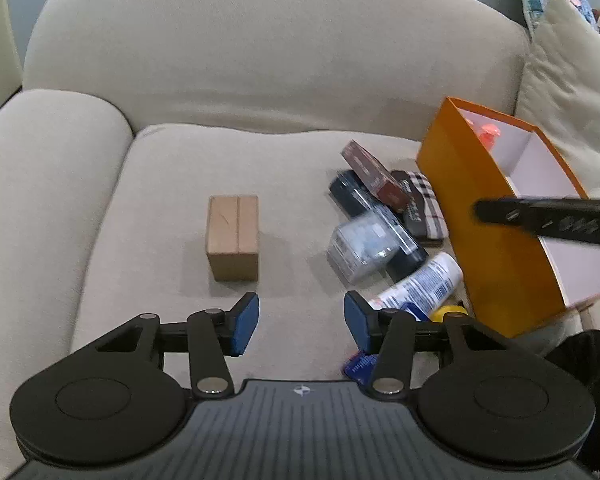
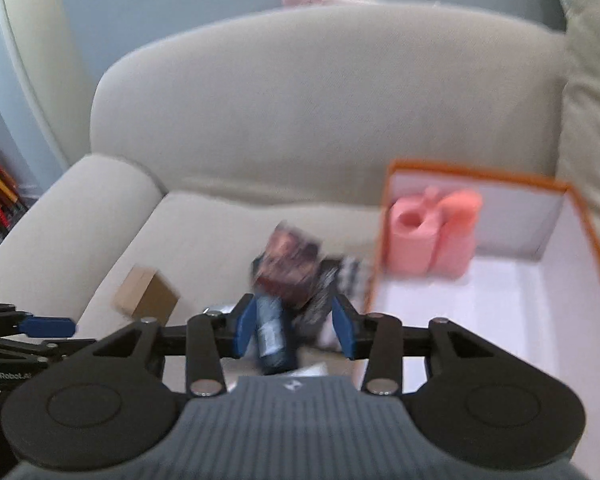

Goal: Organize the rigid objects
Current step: 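Grasp brown wooden block with left tool while right tool grasps clear cube box, then lower wooden block into box with left tool while right tool lowers clear cube beside it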

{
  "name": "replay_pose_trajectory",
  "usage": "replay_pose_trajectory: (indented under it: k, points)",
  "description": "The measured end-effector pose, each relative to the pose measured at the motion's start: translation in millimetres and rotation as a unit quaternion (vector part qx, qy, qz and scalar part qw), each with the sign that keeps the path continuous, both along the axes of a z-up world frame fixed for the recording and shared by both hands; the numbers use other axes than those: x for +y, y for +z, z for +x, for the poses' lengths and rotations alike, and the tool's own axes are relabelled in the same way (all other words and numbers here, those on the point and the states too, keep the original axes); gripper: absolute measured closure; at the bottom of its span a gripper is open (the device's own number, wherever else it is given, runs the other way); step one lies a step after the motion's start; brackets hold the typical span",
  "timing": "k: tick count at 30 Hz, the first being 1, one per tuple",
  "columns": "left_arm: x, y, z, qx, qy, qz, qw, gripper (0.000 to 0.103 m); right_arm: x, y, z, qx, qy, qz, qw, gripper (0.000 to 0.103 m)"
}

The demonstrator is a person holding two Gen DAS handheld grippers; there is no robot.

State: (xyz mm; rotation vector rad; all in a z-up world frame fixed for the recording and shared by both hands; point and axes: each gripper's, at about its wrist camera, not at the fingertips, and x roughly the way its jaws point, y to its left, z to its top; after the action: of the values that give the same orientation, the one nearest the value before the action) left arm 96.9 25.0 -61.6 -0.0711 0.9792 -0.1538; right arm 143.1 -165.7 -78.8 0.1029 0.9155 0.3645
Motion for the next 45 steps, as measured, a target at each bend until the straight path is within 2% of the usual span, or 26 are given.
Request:
replay_pose_trajectory:
  k: [5,7,9,12,16,17,19,23,28,32,33,37,39,45]
  points:
    - [7.0,-11.4,6.9,0.004,0.028,-0.016,0.9995,0.044,30.4,-19.2,-6.0,0.038,-0.003,-0.007,0.999,0.060]
    - [13.6,-14.4,15.0,0.005,0.044,-0.020,0.9988,0.041,41.2,-28.1,-1.5,0.046,0.002,-0.012,0.999,0.058]
    - [20.0,-17.3,23.6,0.000,0.058,-0.017,0.9982,0.032,51.4,-34.8,2.7,0.053,0.009,-0.022,0.998,0.057]
    - [29.2,-24.4,39.3,0.000,0.073,-0.007,0.9973,0.028,63.2,-45.2,17.4,0.063,0.020,-0.035,0.997,0.055]
    - [36.1,-40.1,60.7,0.014,0.078,-0.002,0.9969,0.026,82.0,-56.5,34.6,0.075,0.036,-0.054,0.995,0.051]
    - [36.9,-43.5,65.2,0.016,0.079,-0.003,0.9968,0.026,86.8,-59.1,38.2,0.078,0.042,-0.060,0.994,0.045]
    - [38.0,-48.7,72.0,0.018,0.081,-0.006,0.9965,0.024,94.5,-64.0,43.5,0.078,0.049,-0.072,0.993,0.041]
    - [37.5,-59.6,84.3,0.028,0.078,-0.003,0.9966,0.024,103.7,-71.2,50.9,0.078,0.060,-0.084,0.992,0.044]
    - [32.2,-68.5,92.6,0.032,0.064,0.010,0.9974,0.030,107.6,-77.2,56.4,0.083,0.067,-0.086,0.991,0.047]
    - [29.5,-73.9,96.9,0.037,0.065,0.027,0.9968,0.049,111.5,-78.0,57.1,0.084,0.073,-0.094,0.989,0.047]
    - [30.3,-74.9,96.8,0.037,0.064,0.026,0.9969,0.051,112.3,-77.9,56.6,0.084,0.073,-0.096,0.989,0.047]
    - [33.6,-74.5,92.8,0.037,0.070,0.022,0.9966,0.051,114.8,-78.5,54.7,0.082,0.074,-0.105,0.988,0.047]
    - [34.6,-72.2,88.0,0.035,0.072,0.021,0.9965,0.052,117.2,-77.9,54.4,0.082,0.067,-0.114,0.988,0.053]
    - [34.1,-54.3,69.1,0.023,0.070,0.020,0.9971,0.052,109.1,-64.3,48.4,0.081,0.053,-0.090,0.991,0.054]
